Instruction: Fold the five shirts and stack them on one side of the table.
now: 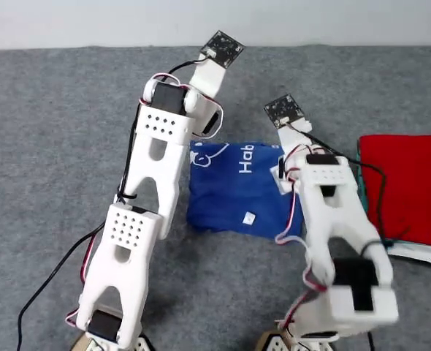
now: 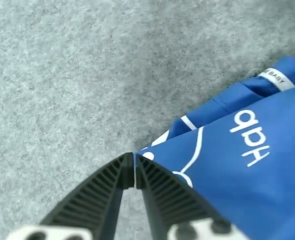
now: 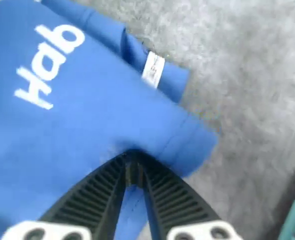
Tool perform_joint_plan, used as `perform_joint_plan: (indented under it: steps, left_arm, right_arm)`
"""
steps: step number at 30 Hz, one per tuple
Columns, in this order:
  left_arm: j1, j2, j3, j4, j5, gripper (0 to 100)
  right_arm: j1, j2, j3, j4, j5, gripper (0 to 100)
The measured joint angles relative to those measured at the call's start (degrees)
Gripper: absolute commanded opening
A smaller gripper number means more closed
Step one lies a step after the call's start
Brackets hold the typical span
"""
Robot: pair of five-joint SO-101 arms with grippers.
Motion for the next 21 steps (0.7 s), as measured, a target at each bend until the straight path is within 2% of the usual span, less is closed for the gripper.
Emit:
perform_joint_plan:
  steps: [8, 17, 21]
  left_arm:
    - [-0.2, 0.0, 0.0, 0.1, 0.0, 1]
    - [-0.2, 0.0, 0.6, 0.1, 0.0, 1]
    - [-0.1, -3.1, 11.3, 0.1, 0.0, 1]
  right_arm:
    - [-0.4, 14.1, -17.8, 1.9, 0.0, 0.9]
    - [-0.3, 13.3, -30.8, 23.7, 0.0, 1.0]
    - [-0.4, 10.4, -32.7, 31.7, 0.0, 1.1]
